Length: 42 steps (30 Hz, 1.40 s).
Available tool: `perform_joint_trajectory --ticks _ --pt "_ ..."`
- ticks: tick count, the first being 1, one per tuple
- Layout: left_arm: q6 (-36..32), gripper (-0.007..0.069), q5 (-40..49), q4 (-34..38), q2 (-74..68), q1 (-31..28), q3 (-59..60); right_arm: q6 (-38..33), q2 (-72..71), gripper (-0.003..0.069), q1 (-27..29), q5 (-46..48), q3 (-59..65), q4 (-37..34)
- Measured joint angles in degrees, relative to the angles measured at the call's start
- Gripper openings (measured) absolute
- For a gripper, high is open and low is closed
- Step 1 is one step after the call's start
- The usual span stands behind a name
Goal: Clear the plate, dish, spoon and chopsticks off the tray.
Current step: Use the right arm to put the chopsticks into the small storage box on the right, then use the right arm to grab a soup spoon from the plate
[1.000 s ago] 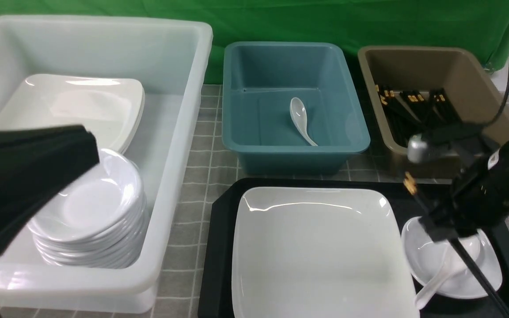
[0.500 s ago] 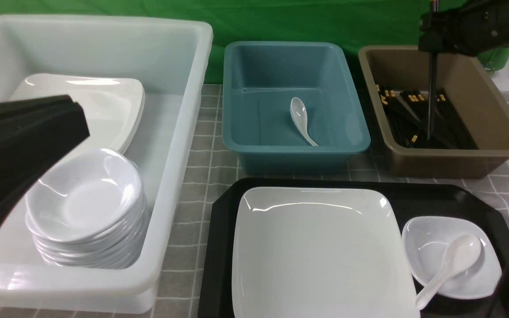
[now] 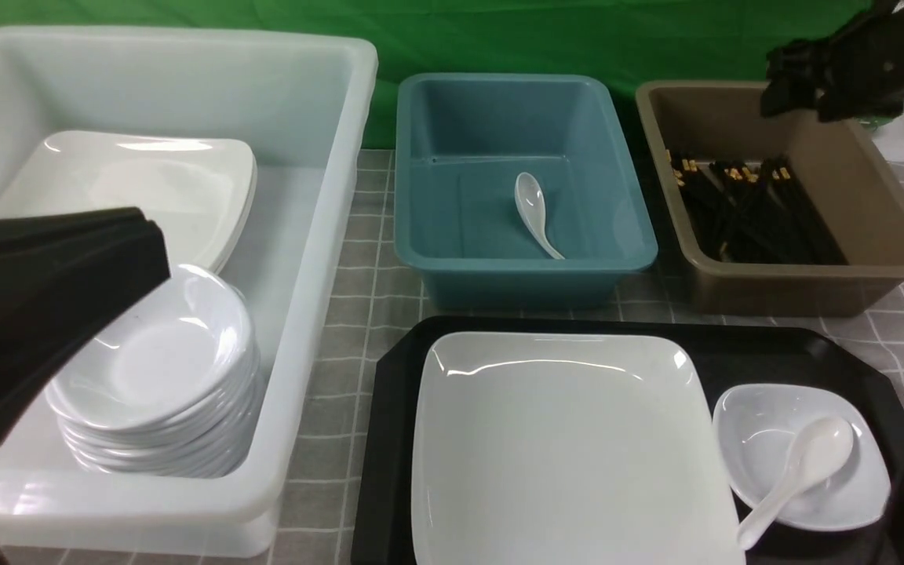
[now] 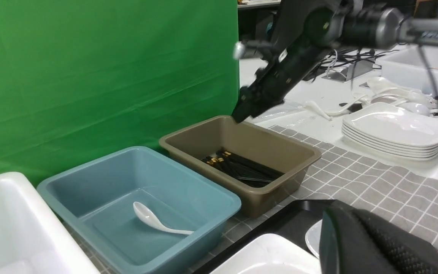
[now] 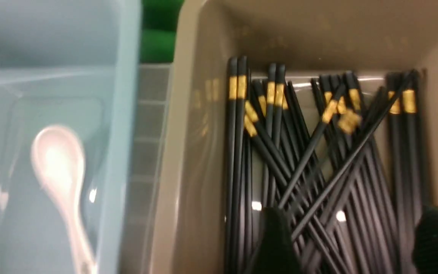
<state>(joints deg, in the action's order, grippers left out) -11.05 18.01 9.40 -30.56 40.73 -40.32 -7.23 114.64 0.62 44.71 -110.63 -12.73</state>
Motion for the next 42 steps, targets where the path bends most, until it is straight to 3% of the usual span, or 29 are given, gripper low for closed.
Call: perform_joint_trajectory --ticks 5,9,13,15,19,22,26,32,36,39,42 --pt "-0.12 0.0010 0.50 -0.23 0.00 0.00 0.00 0.79 -8.02 0.0300 -0.66 14.70 0.87 1.00" --pt "-0.12 0.0010 2.94 -0.30 0.00 0.00 0.00 5.27 -16.31 0.0273 -4.44 21.74 12.23 3.91" --pt "-0.35 0.0010 4.03 -0.43 0.00 0.00 0.44 11.80 -22.11 0.0298 -8.56 19.71 27.15 7.77" --pt "-0.72 0.0010 4.12 -0.43 0.00 0.00 1.29 20.17 -26.33 0.0362 -12.20 13.55 42.71 9.53" --pt "-0.77 0.0010 4.19 -0.06 -0.05 0.00 3.16 31.57 -27.25 0.0481 -13.44 2.60 55.47 9.86" --pt "-0.77 0.0010 3.84 0.60 -0.05 0.00 4.22 35.24 -26.28 0.0536 -13.44 -4.32 59.27 10.31" --pt "-0.77 0.0010 3.30 0.86 -0.05 0.00 4.73 36.89 -23.95 0.0546 -13.44 -10.40 60.07 10.40" --pt "-0.84 0.0010 2.73 1.11 -0.05 0.00 4.73 37.73 -19.15 0.0540 -12.24 -12.32 60.07 10.48" --pt "-0.90 0.0010 2.72 1.17 -0.05 0.00 4.73 35.66 -18.57 0.0479 -12.09 -13.55 60.07 10.54" --pt "-0.90 0.0010 2.61 1.26 -0.05 0.00 4.73 33.22 -18.57 0.0391 -12.09 -14.20 60.07 10.61" --pt "-0.90 0.0010 2.48 1.26 -0.05 0.00 4.73 30.41 -18.57 0.0382 -12.09 -14.14 60.07 10.61"
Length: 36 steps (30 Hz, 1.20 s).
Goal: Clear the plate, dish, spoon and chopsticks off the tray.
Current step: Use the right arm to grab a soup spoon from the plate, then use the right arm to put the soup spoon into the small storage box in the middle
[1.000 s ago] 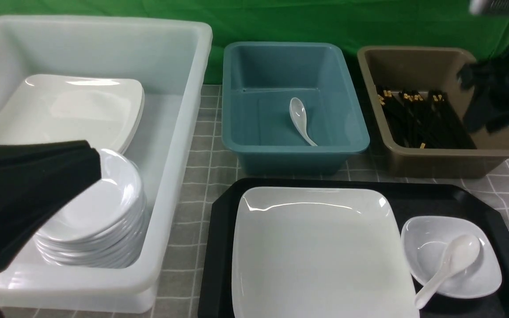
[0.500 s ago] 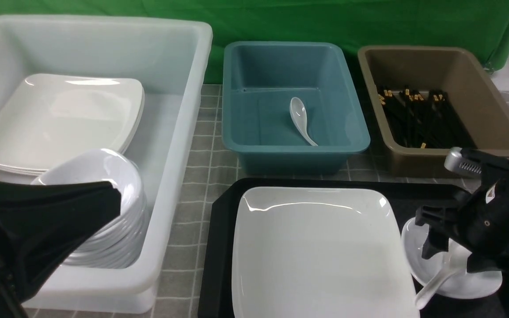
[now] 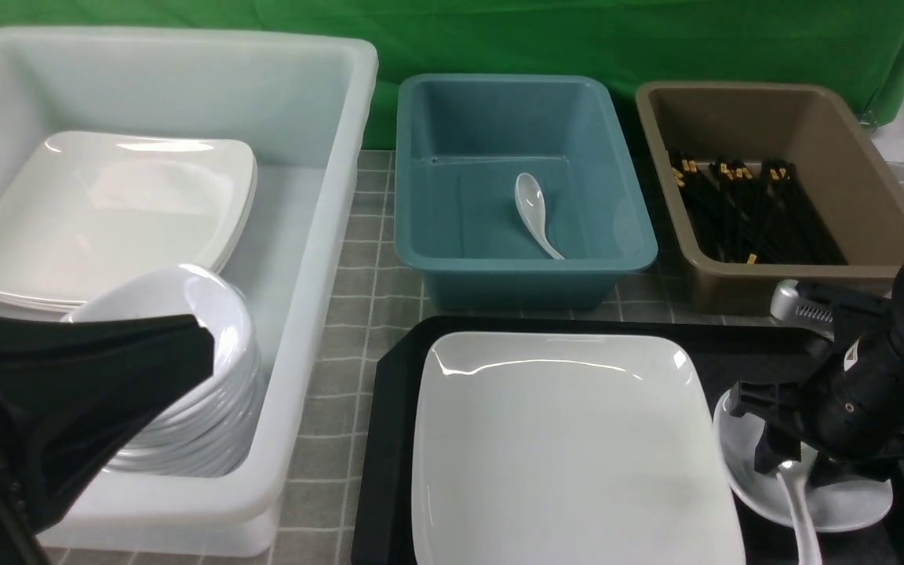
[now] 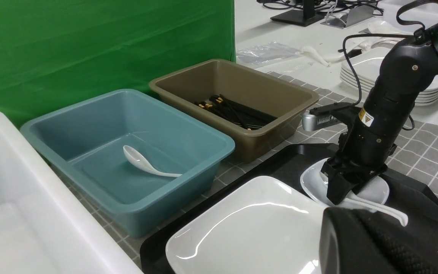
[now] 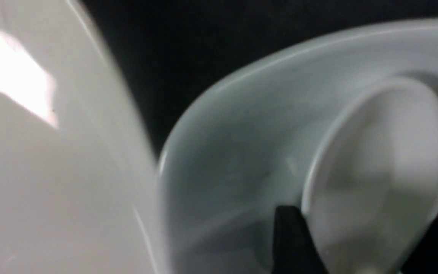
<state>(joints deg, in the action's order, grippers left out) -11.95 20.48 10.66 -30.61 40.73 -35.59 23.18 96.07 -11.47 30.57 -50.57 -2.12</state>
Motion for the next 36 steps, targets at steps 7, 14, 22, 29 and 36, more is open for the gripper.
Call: perform_joint_trajectory --ticks 7,14,22,29,36 --pt "0.00 0.0010 0.00 0.00 0.00 0.00 0.00 -10.42 -0.89 0.0382 0.00 0.90 -0.05 -0.06" --pt "-0.06 0.0010 -0.66 -0.06 0.00 0.00 0.00 -12.58 -8.07 0.0382 0.00 3.70 -1.94 0.00" --pt "-1.63 0.0010 -1.76 -0.36 0.00 0.00 0.00 -14.58 -15.80 0.0382 0.00 5.95 -2.81 -1.40" --pt "-1.70 0.0010 -5.49 -0.36 0.00 0.00 0.00 -27.22 -12.21 0.0382 -3.85 -3.96 -12.63 -18.68" --pt "-1.76 0.0010 -10.12 -0.30 0.00 0.00 0.00 -32.19 8.34 0.0382 -6.44 -11.74 -38.20 -22.87"
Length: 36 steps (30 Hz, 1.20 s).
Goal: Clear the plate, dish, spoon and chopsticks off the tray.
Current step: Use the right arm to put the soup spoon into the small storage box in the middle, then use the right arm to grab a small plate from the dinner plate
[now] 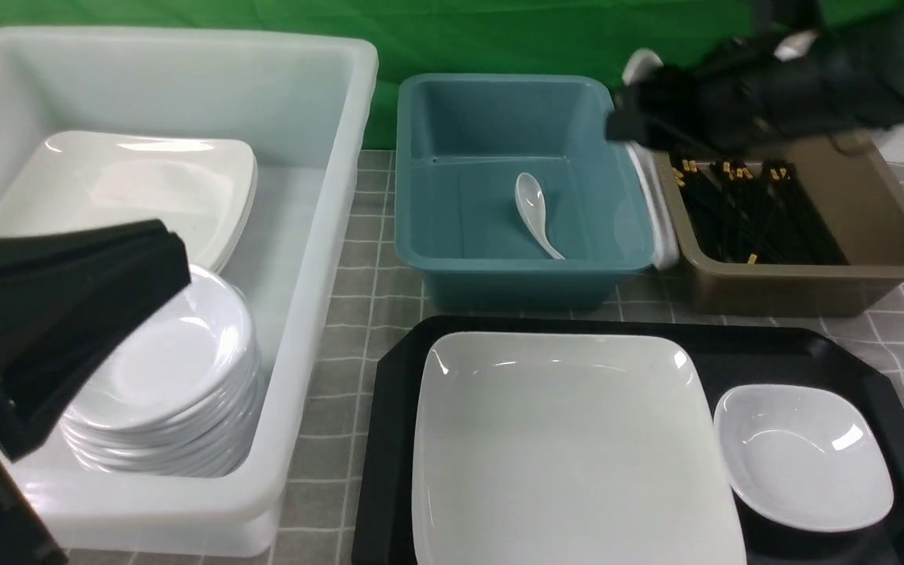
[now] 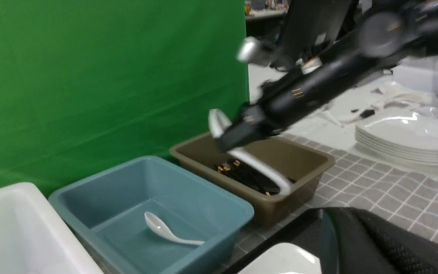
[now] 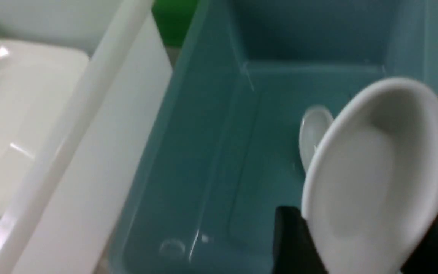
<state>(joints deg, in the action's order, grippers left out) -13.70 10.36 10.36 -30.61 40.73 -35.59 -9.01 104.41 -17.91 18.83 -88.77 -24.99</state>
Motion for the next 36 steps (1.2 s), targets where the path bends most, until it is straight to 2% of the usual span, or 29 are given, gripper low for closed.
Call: perform_joint_trajectory --ticks 4,6,10,13,16,17,19,20,21,23,28,30,36 --pt "0.00 0.0010 -0.33 0.11 0.00 0.00 0.00 -0.68 11.61 0.0382 0.00 -3.87 -10.94 -0.07" --pt "-0.01 0.0010 -0.38 0.11 0.00 0.00 0.00 -0.68 13.50 0.0382 0.06 -3.87 -12.62 -0.02" --pt "-0.07 0.0010 -0.58 0.15 0.00 0.00 0.00 -0.86 16.74 0.0479 0.64 -0.81 -15.13 1.44" --pt "-0.07 0.0010 -0.63 0.15 0.00 0.00 0.00 -0.91 15.63 0.0492 1.44 3.67 -15.45 4.06" --pt "-0.07 0.0010 -0.63 0.15 0.00 0.00 0.00 -0.91 12.78 0.0448 1.98 10.39 -15.50 8.05" --pt "-0.07 0.0010 -0.63 0.15 0.00 0.00 0.00 -0.91 10.04 0.0386 2.05 16.29 -15.52 11.33" --pt "-0.07 0.0010 -0.63 0.15 0.00 0.00 0.00 -0.91 6.21 0.0314 2.05 24.96 -15.52 15.02" --pt "-0.07 0.0010 -0.63 0.15 0.00 0.00 0.00 -0.91 6.20 0.0307 2.05 25.79 -15.52 15.41" --pt "-0.07 0.0010 -0.58 0.10 0.00 0.00 0.00 -0.91 2.77 0.0266 1.72 30.85 -14.37 18.16" --pt "-0.13 0.0010 0.26 0.10 0.00 0.00 0.00 -0.91 -2.05 0.0242 1.10 35.81 -10.48 20.92" --pt "-2.27 0.0010 2.59 0.10 0.00 0.00 0.00 -0.91 -14.38 0.0258 -1.96 39.19 8.94 27.49" --pt "-2.57 0.0010 2.72 0.10 0.00 0.00 0.00 -1.20 -17.66 0.0284 -2.78 38.44 16.31 28.66" --pt "-2.64 0.0010 2.87 -0.01 0.00 0.00 0.00 -5.45 -23.25 0.0483 -2.86 26.77 37.49 31.09"
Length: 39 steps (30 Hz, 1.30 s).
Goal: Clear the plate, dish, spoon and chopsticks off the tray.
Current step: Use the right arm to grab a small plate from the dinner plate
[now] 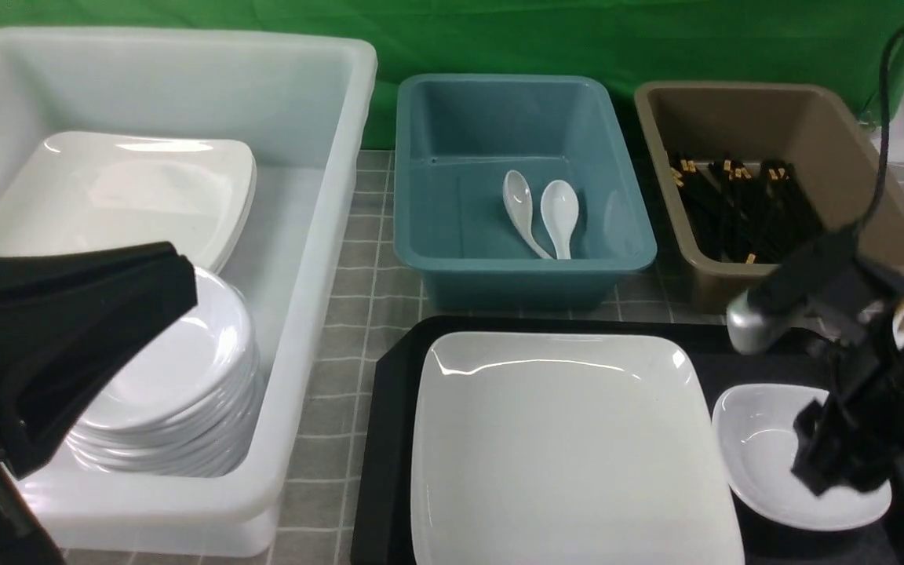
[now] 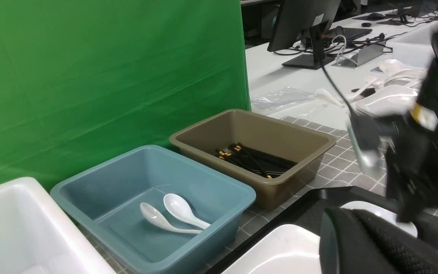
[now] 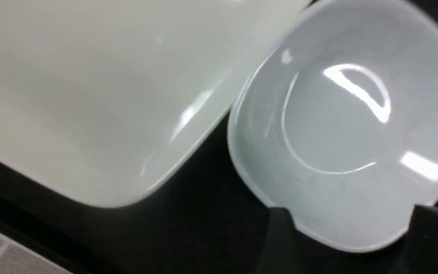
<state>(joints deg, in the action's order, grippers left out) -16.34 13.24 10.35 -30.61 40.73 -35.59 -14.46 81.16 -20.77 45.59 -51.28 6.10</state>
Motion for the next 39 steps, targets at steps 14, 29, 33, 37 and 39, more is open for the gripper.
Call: perform_joint_trajectory --ticks 14,29,33,37,39 --pt "-0.23 0.0010 0.00 -0.06 0.00 0.00 0.00 -7.46 10.11 0.0524 0.00 -17.38 8.21 2.77" --pt "-0.47 0.0010 0.02 -0.06 0.00 0.00 0.00 -7.70 11.92 0.0276 -0.21 -19.16 7.41 4.59" --pt "-0.47 0.0010 0.13 -0.06 0.00 0.00 0.00 -7.91 10.96 0.0231 -0.50 -19.55 7.39 5.48" --pt "-0.47 0.0010 0.37 -0.06 0.00 0.00 0.00 -7.62 7.29 0.0174 -0.89 -13.27 5.67 3.88" --pt "-0.47 0.0010 0.43 -0.06 0.00 0.00 0.00 -6.17 4.22 0.0118 -1.92 -8.75 3.74 3.14"
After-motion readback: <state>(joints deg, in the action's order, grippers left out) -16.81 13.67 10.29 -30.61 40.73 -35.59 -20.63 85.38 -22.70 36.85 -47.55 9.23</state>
